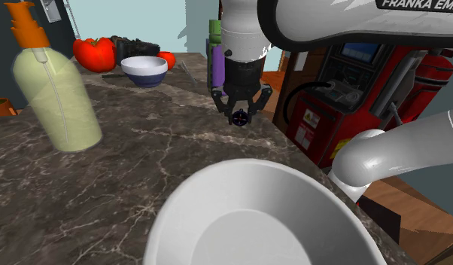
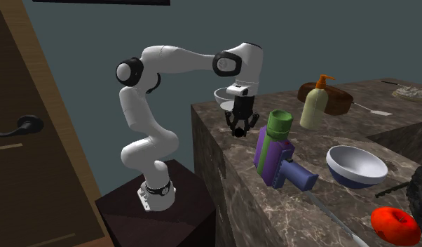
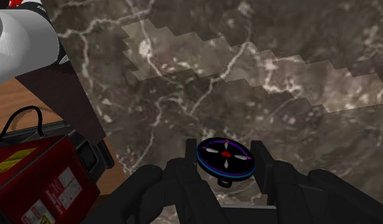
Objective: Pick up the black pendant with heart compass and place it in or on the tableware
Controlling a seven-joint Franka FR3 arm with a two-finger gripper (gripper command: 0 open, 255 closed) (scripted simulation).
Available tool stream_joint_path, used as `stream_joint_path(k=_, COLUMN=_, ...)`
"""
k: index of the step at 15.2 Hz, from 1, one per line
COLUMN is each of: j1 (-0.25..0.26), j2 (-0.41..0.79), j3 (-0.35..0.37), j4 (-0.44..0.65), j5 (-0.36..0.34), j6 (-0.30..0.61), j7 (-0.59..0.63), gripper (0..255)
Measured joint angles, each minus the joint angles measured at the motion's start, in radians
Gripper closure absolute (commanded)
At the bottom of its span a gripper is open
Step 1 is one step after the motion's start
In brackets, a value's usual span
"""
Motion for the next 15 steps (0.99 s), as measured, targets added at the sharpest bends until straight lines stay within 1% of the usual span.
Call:
stream_joint_path(k=5, j1=-0.001, j2=0.001, j3=-0.001, j4=0.007, j5=-0.001, j6=-0.005, j7=0.0, gripper=255)
stream_joint_path(k=15, j1=-0.021, j2=0.038, j3=-0.021, j4=0.155, j5=-0.03, j6=-0.12, j7=0.0, gripper=255)
